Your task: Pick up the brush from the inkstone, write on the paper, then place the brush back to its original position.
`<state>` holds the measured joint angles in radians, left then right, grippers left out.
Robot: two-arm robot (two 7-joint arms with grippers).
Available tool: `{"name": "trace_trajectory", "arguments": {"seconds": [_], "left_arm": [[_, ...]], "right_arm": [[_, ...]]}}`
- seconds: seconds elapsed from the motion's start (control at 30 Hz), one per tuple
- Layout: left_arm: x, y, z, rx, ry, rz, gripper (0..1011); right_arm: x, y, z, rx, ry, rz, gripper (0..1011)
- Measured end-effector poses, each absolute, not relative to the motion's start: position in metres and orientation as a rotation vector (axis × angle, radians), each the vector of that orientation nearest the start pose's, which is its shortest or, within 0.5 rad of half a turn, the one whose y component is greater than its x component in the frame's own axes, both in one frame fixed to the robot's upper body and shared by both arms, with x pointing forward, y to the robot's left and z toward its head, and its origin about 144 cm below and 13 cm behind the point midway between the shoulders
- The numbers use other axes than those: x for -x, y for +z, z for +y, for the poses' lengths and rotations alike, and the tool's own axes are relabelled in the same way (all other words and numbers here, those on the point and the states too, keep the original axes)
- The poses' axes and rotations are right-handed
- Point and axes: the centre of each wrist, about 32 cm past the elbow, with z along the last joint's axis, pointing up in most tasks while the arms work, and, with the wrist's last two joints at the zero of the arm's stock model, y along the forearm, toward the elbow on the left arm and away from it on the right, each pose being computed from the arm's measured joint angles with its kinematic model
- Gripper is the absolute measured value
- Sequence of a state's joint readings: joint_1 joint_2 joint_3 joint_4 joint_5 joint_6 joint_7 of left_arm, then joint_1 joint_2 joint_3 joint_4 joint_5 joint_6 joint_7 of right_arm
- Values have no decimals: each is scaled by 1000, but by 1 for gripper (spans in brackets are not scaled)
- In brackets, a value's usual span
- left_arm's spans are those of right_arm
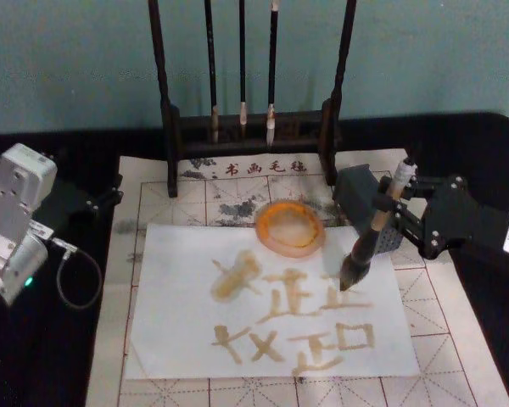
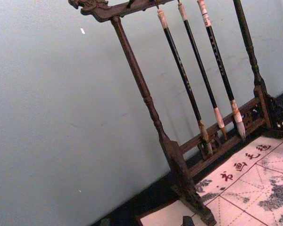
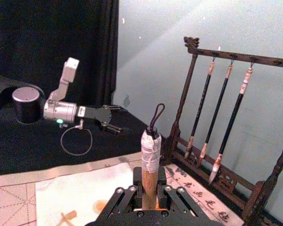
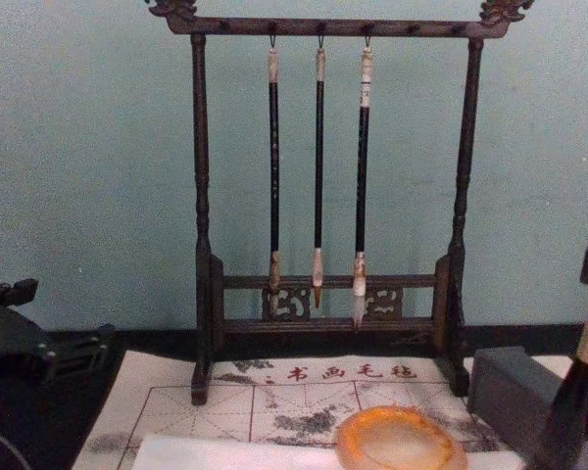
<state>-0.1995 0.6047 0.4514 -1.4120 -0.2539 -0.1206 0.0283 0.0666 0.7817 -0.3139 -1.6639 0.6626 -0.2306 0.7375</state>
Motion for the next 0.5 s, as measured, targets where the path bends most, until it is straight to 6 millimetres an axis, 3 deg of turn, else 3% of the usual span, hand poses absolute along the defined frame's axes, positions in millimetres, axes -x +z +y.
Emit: {"name": "trace_trajectory", "arguments": {"seconds": [0.5], "left_arm": [[-489,1140,310,-304,1248,-285,1001]], "right_arm": [[-452,1198,-346,23,-513,-181,197]]}}
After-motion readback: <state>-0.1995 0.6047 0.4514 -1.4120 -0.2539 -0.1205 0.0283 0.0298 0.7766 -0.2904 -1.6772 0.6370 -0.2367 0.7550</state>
